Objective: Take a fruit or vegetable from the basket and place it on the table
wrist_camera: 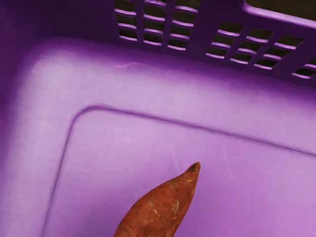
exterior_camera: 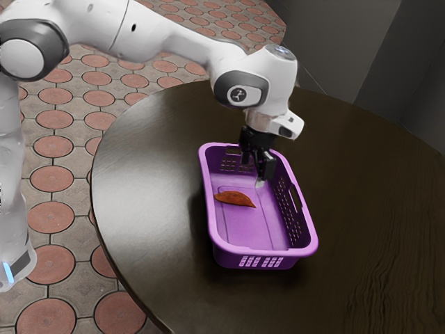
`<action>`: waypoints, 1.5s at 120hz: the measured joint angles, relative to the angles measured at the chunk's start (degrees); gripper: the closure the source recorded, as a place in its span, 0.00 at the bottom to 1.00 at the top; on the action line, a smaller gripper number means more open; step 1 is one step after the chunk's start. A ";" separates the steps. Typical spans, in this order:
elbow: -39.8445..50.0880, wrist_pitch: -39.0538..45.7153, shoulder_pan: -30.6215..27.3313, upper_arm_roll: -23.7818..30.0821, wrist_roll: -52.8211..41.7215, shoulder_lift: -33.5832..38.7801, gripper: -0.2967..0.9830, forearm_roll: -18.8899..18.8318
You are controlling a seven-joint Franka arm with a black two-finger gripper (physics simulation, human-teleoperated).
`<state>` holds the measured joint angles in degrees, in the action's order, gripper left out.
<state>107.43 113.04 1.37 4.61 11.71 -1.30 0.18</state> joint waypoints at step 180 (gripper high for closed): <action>0.00 1.57 0.38 0.31 0.71 -6.27 0.23 0.57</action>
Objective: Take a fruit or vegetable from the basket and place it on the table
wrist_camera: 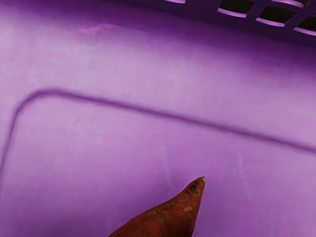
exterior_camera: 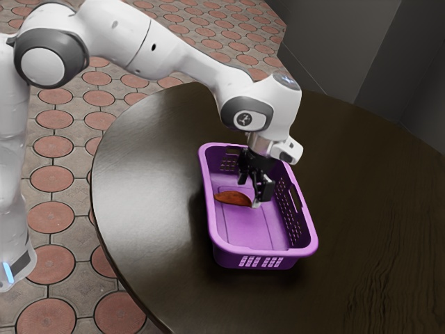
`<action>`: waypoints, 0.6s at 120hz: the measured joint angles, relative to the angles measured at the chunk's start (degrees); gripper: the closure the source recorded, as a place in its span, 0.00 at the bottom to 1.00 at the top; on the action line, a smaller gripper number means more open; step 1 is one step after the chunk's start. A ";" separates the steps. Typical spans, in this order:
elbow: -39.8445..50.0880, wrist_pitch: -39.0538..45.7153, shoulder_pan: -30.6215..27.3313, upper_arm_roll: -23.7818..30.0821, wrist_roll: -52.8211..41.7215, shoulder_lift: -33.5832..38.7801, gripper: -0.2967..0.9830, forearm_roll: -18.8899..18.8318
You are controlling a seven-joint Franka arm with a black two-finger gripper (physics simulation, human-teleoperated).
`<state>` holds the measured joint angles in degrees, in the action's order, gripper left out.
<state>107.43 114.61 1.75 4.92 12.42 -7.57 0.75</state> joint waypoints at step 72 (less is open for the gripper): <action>2.14 0.14 -0.01 -0.18 0.05 -0.52 0.23 -0.29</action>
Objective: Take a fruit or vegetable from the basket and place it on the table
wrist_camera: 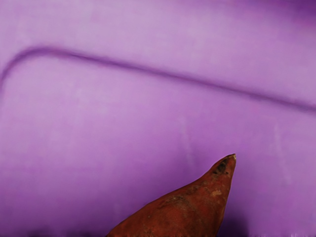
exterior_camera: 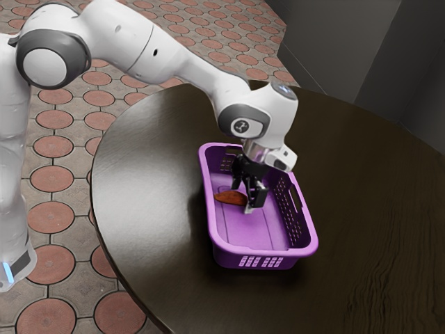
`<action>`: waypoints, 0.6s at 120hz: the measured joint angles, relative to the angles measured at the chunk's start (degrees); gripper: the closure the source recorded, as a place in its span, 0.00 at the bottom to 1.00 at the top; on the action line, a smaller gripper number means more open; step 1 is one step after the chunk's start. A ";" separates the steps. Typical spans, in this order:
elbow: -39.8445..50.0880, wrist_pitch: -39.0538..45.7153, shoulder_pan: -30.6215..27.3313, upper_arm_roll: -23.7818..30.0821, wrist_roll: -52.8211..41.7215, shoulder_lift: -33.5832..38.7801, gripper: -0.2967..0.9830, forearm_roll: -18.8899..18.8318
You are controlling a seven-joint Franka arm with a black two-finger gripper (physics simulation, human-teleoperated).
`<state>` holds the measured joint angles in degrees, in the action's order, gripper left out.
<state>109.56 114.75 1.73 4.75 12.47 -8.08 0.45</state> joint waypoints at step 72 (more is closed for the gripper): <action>1.03 -0.77 0.00 -0.08 0.34 0.05 0.42 -1.38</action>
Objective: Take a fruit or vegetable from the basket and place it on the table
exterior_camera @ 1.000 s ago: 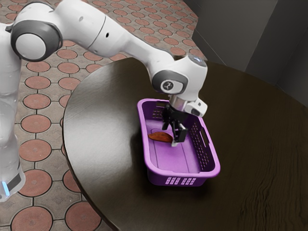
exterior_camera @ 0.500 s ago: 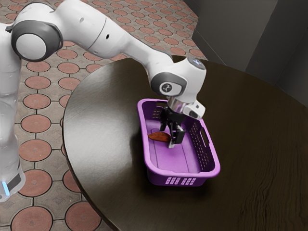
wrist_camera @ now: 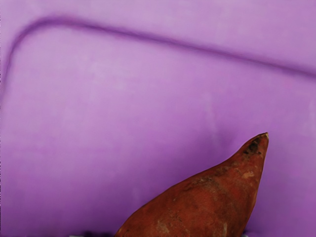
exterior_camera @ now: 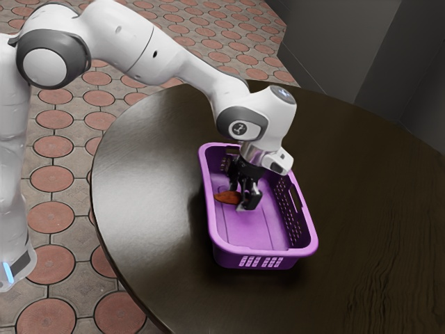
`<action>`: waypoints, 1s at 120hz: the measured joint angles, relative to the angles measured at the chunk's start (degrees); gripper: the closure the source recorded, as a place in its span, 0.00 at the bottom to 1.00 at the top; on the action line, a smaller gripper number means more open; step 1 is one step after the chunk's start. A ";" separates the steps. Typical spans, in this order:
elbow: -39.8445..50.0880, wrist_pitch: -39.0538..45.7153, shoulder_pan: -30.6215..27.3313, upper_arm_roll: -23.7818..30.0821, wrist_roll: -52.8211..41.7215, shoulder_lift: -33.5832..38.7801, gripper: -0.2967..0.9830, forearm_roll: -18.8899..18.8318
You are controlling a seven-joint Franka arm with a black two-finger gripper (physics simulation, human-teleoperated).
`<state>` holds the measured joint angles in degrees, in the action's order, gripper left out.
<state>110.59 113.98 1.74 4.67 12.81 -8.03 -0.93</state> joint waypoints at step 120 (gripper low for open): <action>-4.52 -1.54 0.09 0.45 0.78 2.44 0.66 -4.40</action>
<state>106.07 112.44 1.82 5.12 13.60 -5.59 -5.33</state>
